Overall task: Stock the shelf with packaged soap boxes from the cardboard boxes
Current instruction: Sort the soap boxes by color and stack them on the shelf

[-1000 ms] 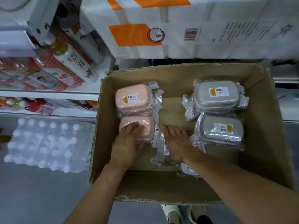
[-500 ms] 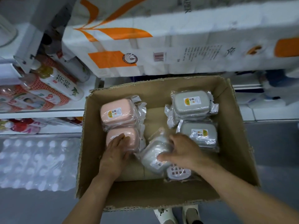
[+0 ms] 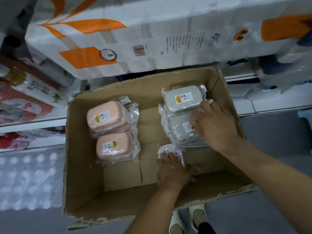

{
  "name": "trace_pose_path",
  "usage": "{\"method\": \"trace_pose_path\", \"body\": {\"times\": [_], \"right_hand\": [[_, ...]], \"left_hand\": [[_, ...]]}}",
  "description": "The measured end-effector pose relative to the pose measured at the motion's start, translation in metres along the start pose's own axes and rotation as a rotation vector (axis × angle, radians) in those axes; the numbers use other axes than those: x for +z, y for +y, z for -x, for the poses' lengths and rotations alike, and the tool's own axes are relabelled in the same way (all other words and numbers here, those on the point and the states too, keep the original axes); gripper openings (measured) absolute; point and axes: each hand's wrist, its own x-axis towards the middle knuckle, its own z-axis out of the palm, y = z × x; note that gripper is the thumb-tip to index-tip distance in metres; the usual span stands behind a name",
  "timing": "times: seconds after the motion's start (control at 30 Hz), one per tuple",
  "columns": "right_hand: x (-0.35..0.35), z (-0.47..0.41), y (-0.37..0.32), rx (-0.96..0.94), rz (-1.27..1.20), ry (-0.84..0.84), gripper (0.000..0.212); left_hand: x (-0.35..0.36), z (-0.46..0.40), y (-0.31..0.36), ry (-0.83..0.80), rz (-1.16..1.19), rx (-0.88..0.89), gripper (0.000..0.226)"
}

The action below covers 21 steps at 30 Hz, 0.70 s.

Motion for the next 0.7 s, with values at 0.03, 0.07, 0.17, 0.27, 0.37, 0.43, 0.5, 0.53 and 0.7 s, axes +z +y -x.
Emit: {"method": "trace_pose_path", "body": {"times": [0.03,0.07,0.17,0.27,0.37,0.43,0.5,0.53,0.7], "right_hand": [[-0.001,0.001,-0.001,-0.007,0.008,-0.066,0.043],[-0.002,0.003,-0.003,-0.013,0.018,-0.155,0.061],[-0.002,0.004,-0.001,-0.063,0.081,-0.306,0.086],[-0.002,0.005,0.005,-0.043,0.102,-0.278,0.086],[-0.003,0.007,0.005,0.049,0.125,-0.272,0.085],[-0.004,0.011,0.002,0.064,0.125,-0.262,0.082],[-0.008,0.017,-0.002,0.000,0.053,-0.116,0.071],[-0.011,0.020,-0.006,-0.060,-0.015,-0.027,0.063],[-0.035,0.023,-0.063,0.084,-0.868,-0.436,0.056]], "left_hand": [[0.003,-0.004,0.004,0.012,-0.056,-0.020,0.118],[0.004,-0.007,0.005,0.029,-0.117,-0.038,0.121],[0.005,-0.013,-0.003,0.047,-0.213,-0.070,0.121],[0.001,-0.012,-0.021,0.095,-0.097,-0.010,0.093],[-0.023,0.003,-0.049,0.130,0.283,-0.033,0.060],[-0.042,0.020,-0.072,0.084,0.515,-0.057,0.044],[-0.059,0.041,-0.089,-0.006,0.871,-0.107,0.033],[-0.067,0.051,-0.095,-0.054,1.060,-0.126,0.030],[-0.094,0.089,-0.111,-0.067,1.576,0.002,0.027]]}}
